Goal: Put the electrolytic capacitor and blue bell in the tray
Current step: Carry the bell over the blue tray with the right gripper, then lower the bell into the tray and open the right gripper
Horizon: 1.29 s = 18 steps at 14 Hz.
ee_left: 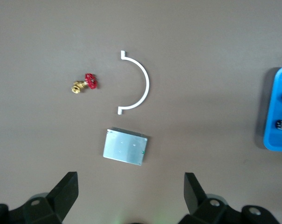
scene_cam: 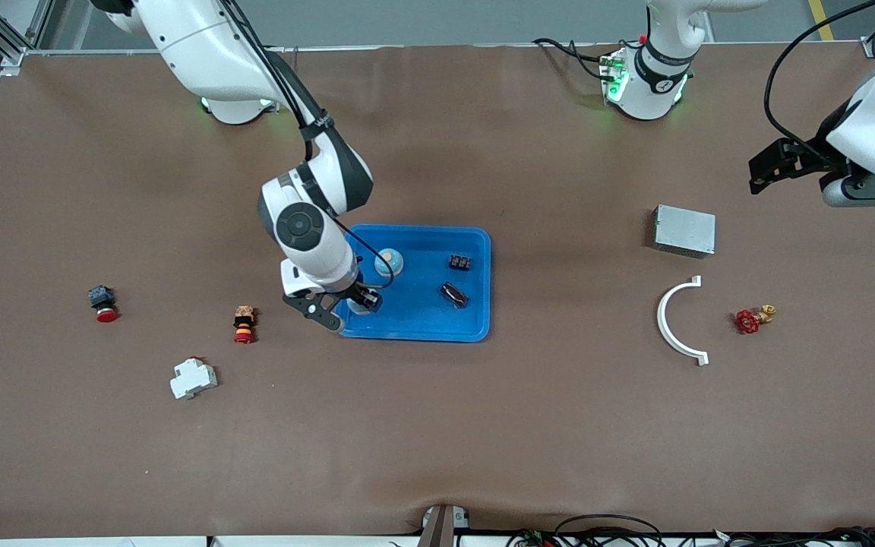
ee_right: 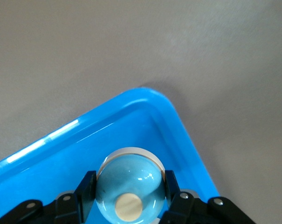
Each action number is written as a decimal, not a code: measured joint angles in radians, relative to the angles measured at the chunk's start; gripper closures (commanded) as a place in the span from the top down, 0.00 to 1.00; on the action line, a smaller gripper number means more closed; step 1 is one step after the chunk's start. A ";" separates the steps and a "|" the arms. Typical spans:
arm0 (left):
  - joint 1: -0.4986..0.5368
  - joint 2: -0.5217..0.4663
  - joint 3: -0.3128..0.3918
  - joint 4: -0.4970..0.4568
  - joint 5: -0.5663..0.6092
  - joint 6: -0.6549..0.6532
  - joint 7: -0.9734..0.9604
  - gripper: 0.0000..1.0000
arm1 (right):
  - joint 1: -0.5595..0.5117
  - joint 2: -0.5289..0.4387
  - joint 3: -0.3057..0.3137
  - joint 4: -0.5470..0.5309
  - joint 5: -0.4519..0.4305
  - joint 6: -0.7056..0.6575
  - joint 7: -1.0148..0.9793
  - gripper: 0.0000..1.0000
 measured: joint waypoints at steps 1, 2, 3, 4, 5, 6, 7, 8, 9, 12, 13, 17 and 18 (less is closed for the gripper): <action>0.008 -0.001 0.001 0.000 0.012 0.009 0.015 1.00 | 0.007 0.015 0.000 0.012 -0.004 0.000 0.015 0.00; 0.022 -0.002 0.001 0.000 0.014 0.014 0.032 1.00 | 0.013 0.029 0.000 0.022 -0.006 0.000 0.027 0.00; 0.036 -0.003 0.002 0.000 0.014 0.018 0.045 1.00 | 0.017 0.039 0.000 0.031 -0.007 0.000 0.036 0.00; 0.045 -0.004 0.003 0.000 0.014 0.020 0.058 1.00 | 0.020 0.047 0.000 0.039 -0.008 0.000 0.043 0.00; 0.050 -0.006 0.003 0.000 0.014 0.020 0.062 1.00 | 0.021 0.054 0.000 0.044 -0.008 0.000 0.047 0.00; 0.051 -0.009 0.003 0.000 0.014 0.020 0.062 1.00 | 0.021 0.058 0.000 0.047 -0.008 0.000 0.048 0.00; 0.052 -0.012 0.003 0.000 0.014 0.020 0.062 1.00 | 0.021 0.061 -0.001 0.048 -0.008 0.000 0.049 0.00; 0.054 -0.015 0.003 0.000 0.008 0.020 0.062 1.00 | 0.022 0.065 -0.001 0.050 -0.008 0.000 0.050 0.00; 0.056 -0.018 0.003 0.000 -0.002 0.020 0.062 1.00 | 0.022 0.069 -0.001 0.051 -0.008 0.001 0.052 0.00; 0.072 -0.022 0.003 0.000 -0.010 0.019 0.062 1.00 | 0.023 0.077 -0.001 0.057 -0.008 0.002 0.061 0.00; 0.075 -0.022 0.003 0.000 -0.011 0.019 0.062 1.00 | 0.025 0.079 -0.001 0.058 -0.008 0.002 0.065 0.00; 0.077 -0.022 0.003 0.000 -0.011 0.018 0.062 1.00 | 0.031 0.100 -0.001 0.063 -0.008 0.029 0.081 0.00; 0.077 -0.022 0.002 0.000 -0.011 0.018 0.062 1.00 | 0.032 0.107 -0.001 0.066 -0.009 0.033 0.087 0.00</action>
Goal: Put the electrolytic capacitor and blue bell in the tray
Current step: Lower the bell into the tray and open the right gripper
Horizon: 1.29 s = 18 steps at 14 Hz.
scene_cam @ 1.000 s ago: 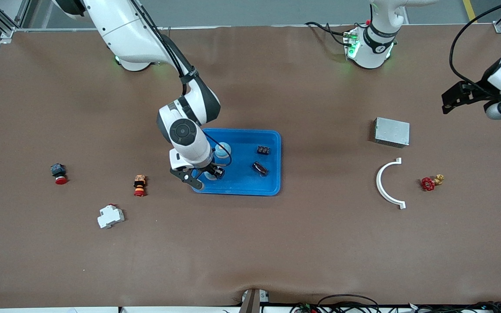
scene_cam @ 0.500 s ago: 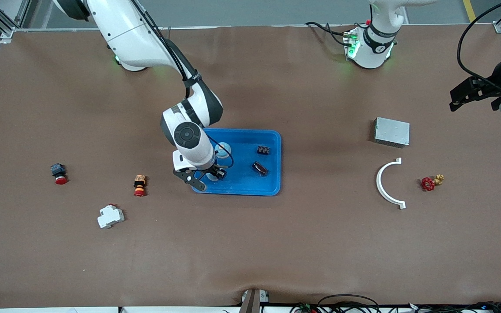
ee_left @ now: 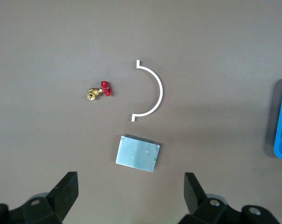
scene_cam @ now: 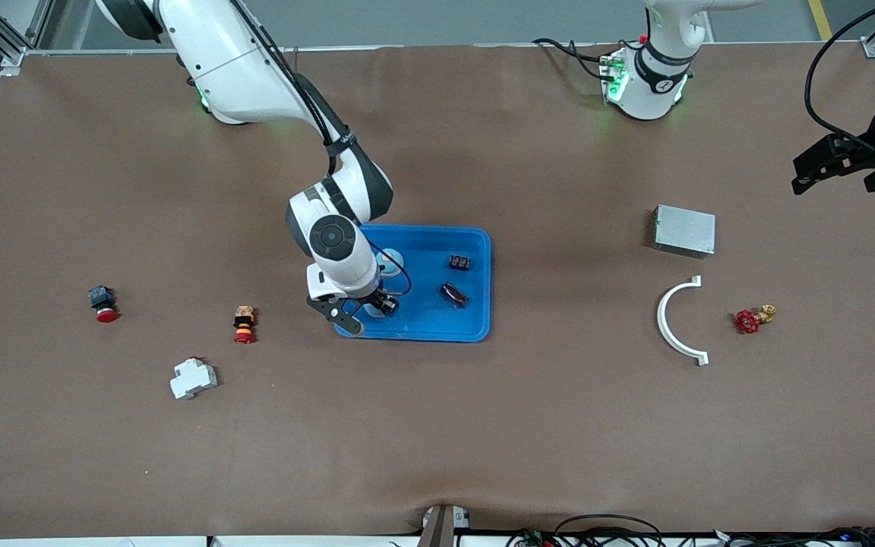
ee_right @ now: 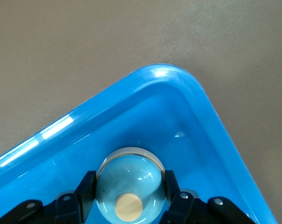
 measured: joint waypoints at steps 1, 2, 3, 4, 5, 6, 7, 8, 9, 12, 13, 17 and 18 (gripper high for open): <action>0.000 0.000 -0.001 0.000 -0.001 0.000 0.000 1.00 | 0.002 0.005 0.000 0.002 0.000 0.003 0.003 0.00; 0.000 0.000 -0.001 0.000 -0.003 0.000 0.000 1.00 | 0.003 0.008 0.000 0.005 0.000 0.003 0.004 0.00; 0.000 0.000 -0.001 0.001 -0.005 0.000 0.000 1.00 | 0.003 0.009 0.000 0.008 0.000 0.003 0.005 0.00; 0.000 0.000 -0.001 0.001 -0.007 0.000 0.000 1.00 | 0.003 0.010 0.000 0.009 0.000 0.003 0.006 0.00; 0.000 0.000 -0.001 0.001 -0.007 0.000 0.000 1.00 | 0.003 0.011 0.000 0.010 0.000 0.003 0.009 0.00; 0.000 0.000 -0.001 0.001 -0.007 0.000 0.000 1.00 | 0.003 0.011 0.000 0.010 0.000 0.003 0.019 0.43; 0.000 0.000 -0.001 0.001 -0.008 0.000 0.000 1.00 | 0.003 0.011 0.000 0.010 0.000 0.003 0.026 0.99; 0.000 0.000 -0.001 0.001 -0.008 0.000 0.000 1.00 | 0.003 0.011 0.000 0.010 -0.001 0.003 0.030 1.00; 0.000 0.000 -0.001 0.001 -0.008 0.000 0.000 1.00 | 0.003 0.011 0.000 0.010 -0.006 0.003 0.031 1.00; 0.000 0.000 -0.001 0.002 -0.008 0.000 0.000 1.00 | 0.003 0.015 0.000 0.010 -0.033 0.004 0.038 1.00; 0.000 0.000 -0.001 0.002 -0.008 0.000 0.000 1.00 | 0.003 0.016 0.000 0.010 -0.036 0.004 0.038 1.00; 0.000 0.000 -0.001 0.002 -0.008 0.000 0.000 1.00 | 0.003 0.017 0.000 0.011 -0.038 0.004 0.038 1.00; 0.000 0.000 -0.001 0.002 -0.008 0.000 0.000 1.00 | 0.003 0.017 -0.001 0.013 -0.039 0.004 0.038 1.00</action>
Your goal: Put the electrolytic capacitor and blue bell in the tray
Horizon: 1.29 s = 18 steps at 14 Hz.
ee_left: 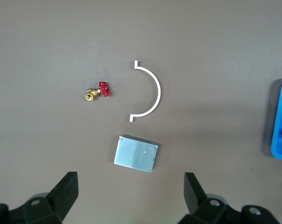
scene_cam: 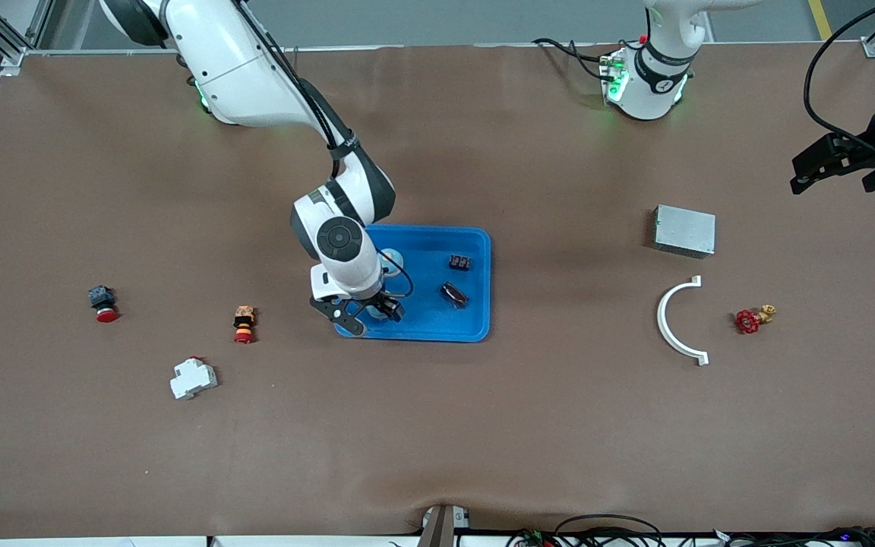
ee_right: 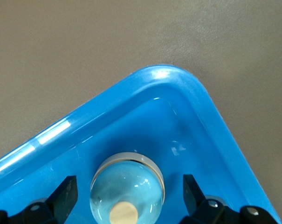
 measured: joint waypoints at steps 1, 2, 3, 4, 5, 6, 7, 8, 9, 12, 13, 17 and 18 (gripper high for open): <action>0.000 0.000 0.000 0.001 0.000 0.000 0.000 1.00 | 0.000 0.000 -0.002 0.005 0.000 0.000 0.000 1.00; 0.000 0.000 0.000 0.002 0.000 0.000 0.000 1.00 | 0.000 0.000 -0.006 0.016 0.000 -0.002 0.000 1.00; 0.000 0.000 0.000 0.003 0.000 0.000 0.000 1.00 | 0.000 0.000 -0.010 0.028 0.000 -0.004 0.000 1.00; 0.000 0.000 0.000 0.003 0.000 0.000 0.000 1.00 | -0.001 0.000 -0.014 0.041 0.000 -0.010 0.000 1.00; 0.000 0.000 0.000 0.003 0.000 0.000 0.000 1.00 | -0.003 0.000 -0.017 0.057 0.000 -0.029 0.000 1.00; 0.000 0.000 0.000 0.003 0.000 0.000 0.000 1.00 | -0.005 0.000 -0.020 0.080 0.000 -0.065 -0.001 1.00; 0.000 0.000 0.000 0.004 0.000 0.000 0.000 1.00 | -0.009 0.000 -0.022 0.105 -0.001 -0.106 -0.005 1.00; 0.000 0.000 0.000 0.004 0.000 0.000 0.000 1.00 | -0.015 -0.001 -0.025 0.127 -0.001 -0.141 -0.018 1.00; 0.000 0.000 0.000 0.005 0.000 0.000 0.000 1.00 | -0.024 -0.003 -0.027 0.141 -0.001 -0.166 -0.038 1.00; 0.000 0.000 0.000 0.005 0.000 0.000 0.000 1.00 | -0.059 -0.022 -0.029 0.155 -0.001 -0.235 -0.109 1.00; 0.000 0.000 0.000 0.005 0.000 0.000 0.000 1.00 | -0.072 -0.031 -0.029 0.155 -0.001 -0.250 -0.136 1.00; 0.000 0.000 0.000 0.005 0.000 0.000 0.000 1.00 | -0.129 -0.090 -0.031 0.157 -0.002 -0.321 -0.282 1.00; 0.000 0.000 0.000 0.005 0.000 -0.001 0.000 1.00 | -0.146 -0.111 -0.032 0.157 -0.002 -0.347 -0.322 1.00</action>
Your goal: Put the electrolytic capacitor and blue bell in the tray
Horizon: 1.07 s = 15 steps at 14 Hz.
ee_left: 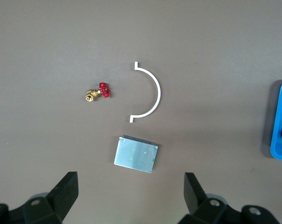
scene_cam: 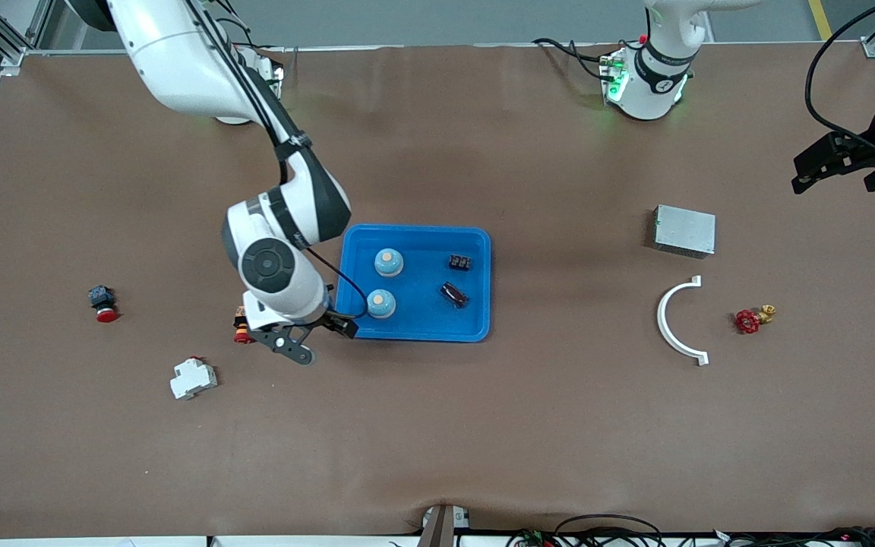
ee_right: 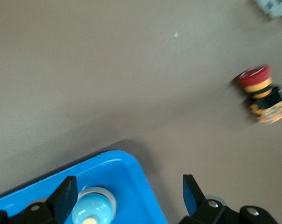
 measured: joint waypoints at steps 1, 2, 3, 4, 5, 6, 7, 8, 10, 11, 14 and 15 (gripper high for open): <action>0.000 0.000 0.000 0.000 0.000 0.000 0.000 1.00 | -0.017 -0.023 -0.001 0.000 0.000 -0.027 -0.034 1.00; 0.000 0.000 0.000 0.000 0.000 0.000 0.000 1.00 | -0.033 -0.048 -0.001 0.001 0.000 -0.054 -0.066 1.00; 0.000 0.000 0.000 0.000 0.000 0.000 0.000 1.00 | -0.047 -0.074 -0.002 0.002 -0.001 -0.084 -0.100 1.00; 0.000 0.000 0.000 0.000 0.000 0.000 0.000 1.00 | -0.061 -0.099 -0.003 0.002 -0.001 -0.116 -0.131 1.00; 0.000 0.000 0.000 0.000 0.000 0.000 0.000 1.00 | -0.077 -0.124 -0.003 0.002 -0.002 -0.147 -0.160 1.00; 0.000 0.000 0.000 0.000 0.000 0.000 0.000 1.00 | -0.096 -0.147 -0.003 0.002 -0.002 -0.176 -0.197 1.00; 0.000 0.000 0.000 0.000 0.000 -0.001 0.000 1.00 | -0.117 -0.167 -0.004 0.002 -0.002 -0.199 -0.238 1.00; 0.000 0.000 0.000 0.000 0.000 -0.001 0.000 1.00 | -0.139 -0.186 -0.004 0.002 -0.002 -0.217 -0.279 1.00; 0.000 0.000 0.000 0.000 0.000 -0.001 0.000 1.00 | -0.184 -0.220 -0.004 0.002 -0.002 -0.248 -0.366 1.00; 0.000 0.000 -0.001 0.000 0.000 -0.001 0.000 1.00 | -0.205 -0.234 -0.004 0.001 -0.003 -0.263 -0.419 1.00; 0.000 0.000 -0.001 -0.001 0.000 -0.001 0.000 1.00 | -0.276 -0.283 -0.005 0.002 -0.004 -0.306 -0.615 1.00; 0.000 0.000 -0.001 -0.001 0.000 -0.001 0.000 1.00 | -0.300 -0.303 -0.005 0.002 -0.004 -0.322 -0.667 1.00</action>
